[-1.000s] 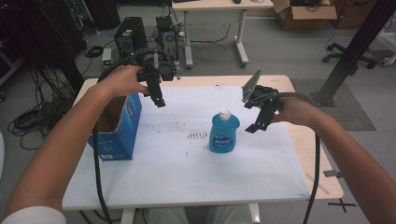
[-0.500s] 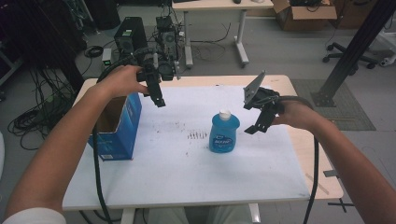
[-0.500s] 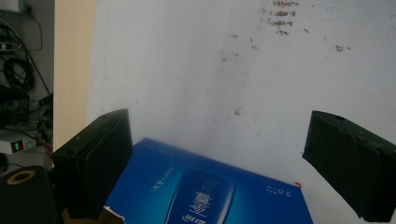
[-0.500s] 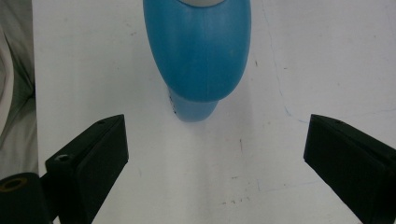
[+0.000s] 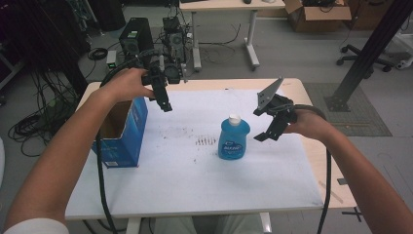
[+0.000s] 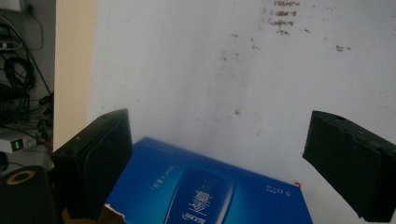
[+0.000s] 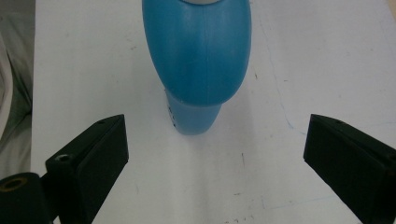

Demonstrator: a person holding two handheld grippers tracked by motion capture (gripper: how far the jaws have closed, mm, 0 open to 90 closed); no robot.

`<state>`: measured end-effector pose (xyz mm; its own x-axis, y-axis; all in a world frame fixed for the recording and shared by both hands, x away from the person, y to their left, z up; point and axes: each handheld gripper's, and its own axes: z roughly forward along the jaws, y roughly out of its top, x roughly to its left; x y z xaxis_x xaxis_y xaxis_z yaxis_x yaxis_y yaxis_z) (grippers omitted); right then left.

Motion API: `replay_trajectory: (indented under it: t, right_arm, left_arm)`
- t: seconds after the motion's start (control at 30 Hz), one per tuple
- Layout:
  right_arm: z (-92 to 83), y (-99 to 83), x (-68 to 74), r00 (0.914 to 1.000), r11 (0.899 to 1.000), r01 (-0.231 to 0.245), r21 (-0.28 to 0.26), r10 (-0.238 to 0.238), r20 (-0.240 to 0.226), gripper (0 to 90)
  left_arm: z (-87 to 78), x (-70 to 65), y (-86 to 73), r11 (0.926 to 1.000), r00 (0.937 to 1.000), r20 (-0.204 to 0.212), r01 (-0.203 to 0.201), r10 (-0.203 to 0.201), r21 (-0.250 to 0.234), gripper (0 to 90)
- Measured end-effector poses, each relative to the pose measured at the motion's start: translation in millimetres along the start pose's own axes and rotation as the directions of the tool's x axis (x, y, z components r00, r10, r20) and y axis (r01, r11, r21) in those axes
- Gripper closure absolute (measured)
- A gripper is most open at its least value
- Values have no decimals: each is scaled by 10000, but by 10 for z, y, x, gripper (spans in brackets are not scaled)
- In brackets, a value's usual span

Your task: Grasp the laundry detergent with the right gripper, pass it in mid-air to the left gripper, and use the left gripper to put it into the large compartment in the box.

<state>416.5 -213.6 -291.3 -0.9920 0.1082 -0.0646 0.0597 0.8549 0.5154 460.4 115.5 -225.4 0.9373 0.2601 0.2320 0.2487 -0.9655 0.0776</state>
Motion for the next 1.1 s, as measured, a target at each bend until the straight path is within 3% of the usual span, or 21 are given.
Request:
replay_trajectory:
  t: [0.3, 0.4, 1.1]
  right_arm:
    - [34, -49, 18, 9998, 9988, 163, -472, -157, 126, 64]
    - [76, -90, 23, 9999, 9966, 128, -820, -121, 90, 69]
    - [213, -253, 4, 9999, 9843, -157, -1759, 155, -25, 69]
  left_arm:
    - [9, -1, -2, 10000, 10000, -6, 28, -28, 34, 83]
    - [8, -6, -4, 10000, 10000, -11, 1, -1, 68, 84]
    - [47, 2, -35, 9999, 10000, 10, 94, -94, 67, 85]
